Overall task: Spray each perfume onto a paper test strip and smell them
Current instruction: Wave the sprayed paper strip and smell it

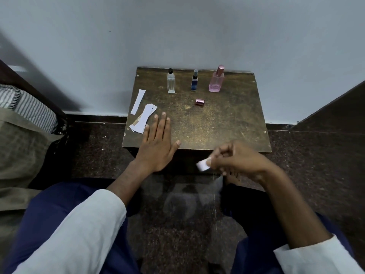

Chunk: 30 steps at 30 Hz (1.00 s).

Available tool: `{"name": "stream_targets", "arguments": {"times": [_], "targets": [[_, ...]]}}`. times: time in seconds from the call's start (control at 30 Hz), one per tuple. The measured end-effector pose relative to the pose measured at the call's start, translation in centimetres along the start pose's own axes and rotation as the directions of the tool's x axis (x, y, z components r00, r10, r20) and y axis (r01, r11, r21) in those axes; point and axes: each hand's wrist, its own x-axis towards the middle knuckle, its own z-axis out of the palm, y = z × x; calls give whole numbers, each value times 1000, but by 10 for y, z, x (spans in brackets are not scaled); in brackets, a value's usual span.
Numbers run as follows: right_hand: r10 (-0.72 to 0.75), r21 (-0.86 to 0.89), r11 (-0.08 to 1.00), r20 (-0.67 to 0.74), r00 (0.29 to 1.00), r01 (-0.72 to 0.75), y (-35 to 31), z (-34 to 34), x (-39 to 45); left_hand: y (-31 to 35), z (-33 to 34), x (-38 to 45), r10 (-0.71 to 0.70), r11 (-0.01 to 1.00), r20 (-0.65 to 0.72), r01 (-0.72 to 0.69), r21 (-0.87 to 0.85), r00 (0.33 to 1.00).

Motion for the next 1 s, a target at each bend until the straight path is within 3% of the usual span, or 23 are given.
{"name": "stream_targets", "arguments": {"times": [0.03,0.1,0.13,0.17,0.23,0.27,0.3,0.33,0.37,0.43,0.5,0.53,0.57,0.6,0.63,0.67,0.7,0.73,0.77,0.83,0.9,0.97,1.0], "targets": [[-141,340,937,157,978,80,-11,0,-8,0,-1,1,-2,1000,8,2,3,1000],[-449,786,617,318,835,32,-27,-1,-16,0,-2,1,1,1000,14,-1,5,1000],[-497,846,532,347,795,-37,-30,-2,-17,0,-2,0,3,1000,12,-3,4,1000],[-415,815,576,358,837,-62,-31,-3,-15,0,-2,0,6,1000,11,-6,2,1000],[-2,314,948,178,984,-55,-20,-3,-8,0,-2,-1,5,1000,6,-5,2,1000],[129,-120,984,0,992,-128,-15,-1,-6,0,-1,-1,4,1000,4,-4,5,1000],[173,-396,895,-116,978,-206,-11,2,-4,0,-1,-1,3,1000,4,-3,8,1000],[179,-483,846,-139,974,-225,-8,5,-3,0,-1,0,3,1000,9,-3,7,1000],[159,-383,907,-74,985,-175,-6,7,-2,0,-1,1,3,1000,18,-3,5,1000],[-22,211,977,188,982,-19,-17,6,-9,0,-2,2,-1,1000,40,0,0,999],[-303,706,708,288,909,13,-33,5,-16,-1,-2,2,-1,1000,50,1,3,999],[-347,776,631,298,889,-13,-37,4,-16,0,-3,2,1,1000,49,-1,1,999],[-279,736,676,292,915,-29,-35,3,-13,0,-3,2,2,1000,48,-2,-2,999],[-99,530,847,237,966,-43,-28,4,-9,0,-4,2,4,1000,49,-3,-6,999],[81,114,989,111,991,-93,-18,4,-3,0,-4,1,4,1000,49,-4,-9,999],[202,-330,921,-52,978,-208,-12,4,-1,0,-4,1,5,1000,48,-5,-10,999],[259,-594,745,-163,952,-304,-6,6,1,0,-4,1,5,1000,47,-5,-11,999],[268,-666,664,-213,940,-340,-5,9,1,0,-3,2,5,1000,49,-4,-12,999],[230,-579,766,-159,960,-279,-3,10,2,-1,-3,3,4,1000,55,-3,-12,998],[52,42,997,99,994,-57,-12,9,-2,-2,-1,4,-3,1000,63,3,-6,998],[-314,674,738,298,901,35,-29,9,-10,-1,-2,4,-2,1000,69,2,-1,998],[-457,864,495,352,817,-95,-34,10,-7,-1,-2,3,7,1000,60,-7,-1,998],[-353,829,548,352,867,-113,-34,11,-4,-2,-2,3,9,1000,56,-9,-4,998]]}}
